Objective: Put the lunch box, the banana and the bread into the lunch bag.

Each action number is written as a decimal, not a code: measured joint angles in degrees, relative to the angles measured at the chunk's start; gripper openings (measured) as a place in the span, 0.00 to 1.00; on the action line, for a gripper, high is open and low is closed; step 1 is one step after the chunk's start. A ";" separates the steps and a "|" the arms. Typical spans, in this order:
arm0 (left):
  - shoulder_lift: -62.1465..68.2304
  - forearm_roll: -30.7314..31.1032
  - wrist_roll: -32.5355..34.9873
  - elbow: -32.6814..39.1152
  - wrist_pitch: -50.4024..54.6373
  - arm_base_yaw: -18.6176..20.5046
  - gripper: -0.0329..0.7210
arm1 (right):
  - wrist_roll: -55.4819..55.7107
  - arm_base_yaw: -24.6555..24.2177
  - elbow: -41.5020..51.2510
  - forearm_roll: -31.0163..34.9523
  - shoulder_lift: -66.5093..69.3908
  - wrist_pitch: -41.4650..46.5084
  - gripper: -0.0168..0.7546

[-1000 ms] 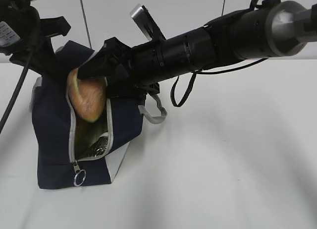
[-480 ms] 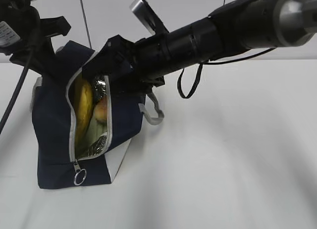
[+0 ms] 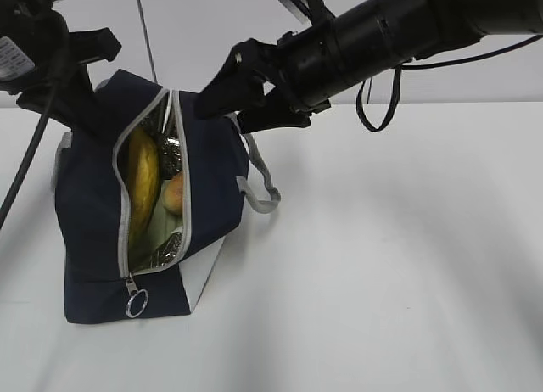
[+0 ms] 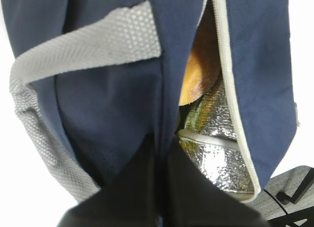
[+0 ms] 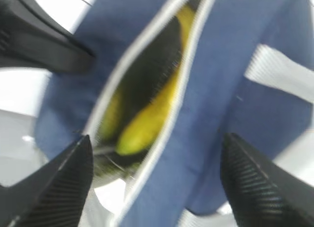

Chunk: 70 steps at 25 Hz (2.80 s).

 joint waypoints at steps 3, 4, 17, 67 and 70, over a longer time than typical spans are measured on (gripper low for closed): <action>0.00 0.00 0.05 0.00 0.00 0.00 0.04 | 0.71 -0.09 0.00 -4.23 0.00 0.34 0.81; 0.00 0.00 0.05 0.00 0.00 0.00 0.04 | 0.91 -0.09 0.00 -4.86 0.00 0.46 0.81; 0.00 -0.28 0.05 0.00 0.00 0.00 0.04 | 1.86 -0.09 0.00 -1.79 6.82 1.06 0.78; 10.95 -13.55 0.79 -13.87 -6.56 -10.24 0.04 | 27.58 -5.14 -5.88 -33.65 -7.18 7.62 0.03; 11.72 -14.03 0.79 -14.67 -6.67 -10.24 0.04 | 27.75 -5.41 -7.40 -34.03 -7.18 7.97 0.03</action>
